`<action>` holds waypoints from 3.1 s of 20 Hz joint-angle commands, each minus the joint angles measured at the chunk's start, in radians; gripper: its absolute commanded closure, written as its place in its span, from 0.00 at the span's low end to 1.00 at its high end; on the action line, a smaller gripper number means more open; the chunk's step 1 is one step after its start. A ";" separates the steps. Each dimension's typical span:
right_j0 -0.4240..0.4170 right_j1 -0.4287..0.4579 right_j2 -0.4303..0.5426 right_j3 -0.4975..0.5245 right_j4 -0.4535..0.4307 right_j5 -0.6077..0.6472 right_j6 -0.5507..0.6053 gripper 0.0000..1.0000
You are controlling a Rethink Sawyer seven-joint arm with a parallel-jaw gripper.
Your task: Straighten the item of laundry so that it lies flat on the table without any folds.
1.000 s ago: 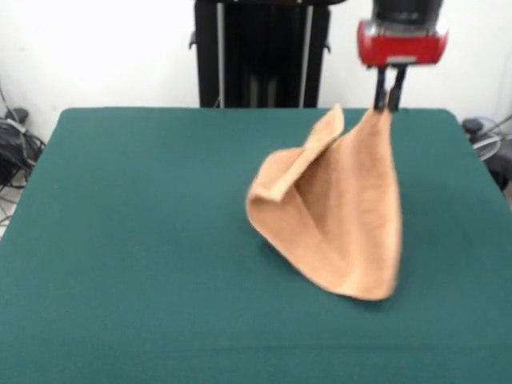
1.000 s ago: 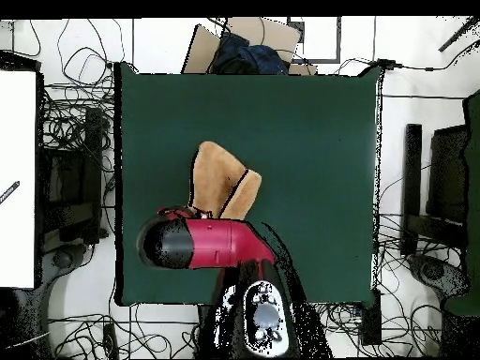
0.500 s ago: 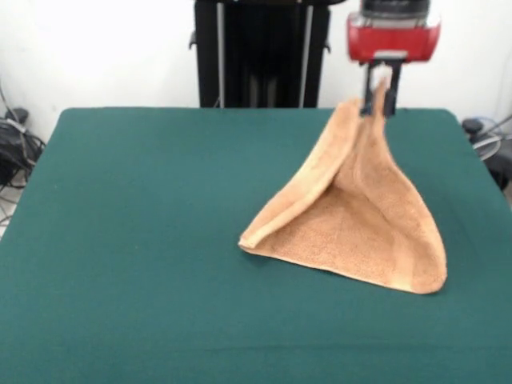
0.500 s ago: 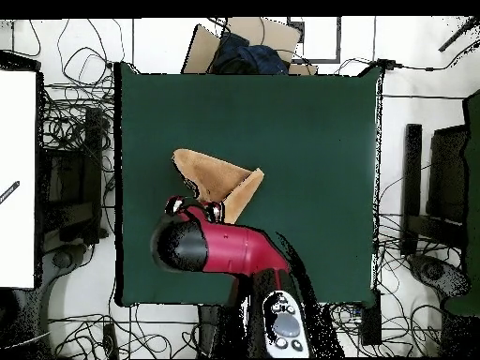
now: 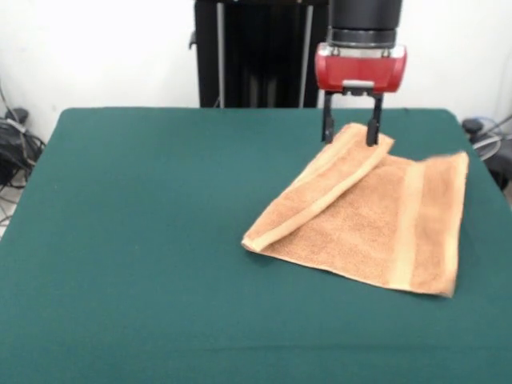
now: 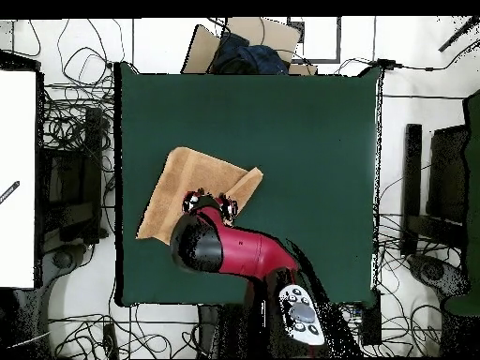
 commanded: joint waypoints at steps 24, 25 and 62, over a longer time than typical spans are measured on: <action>-0.089 0.129 0.114 0.032 0.022 0.109 0.141 0.00; -0.095 0.136 0.118 0.028 0.020 0.108 0.138 0.00; -0.084 0.291 0.036 -0.140 -0.078 0.080 0.065 0.00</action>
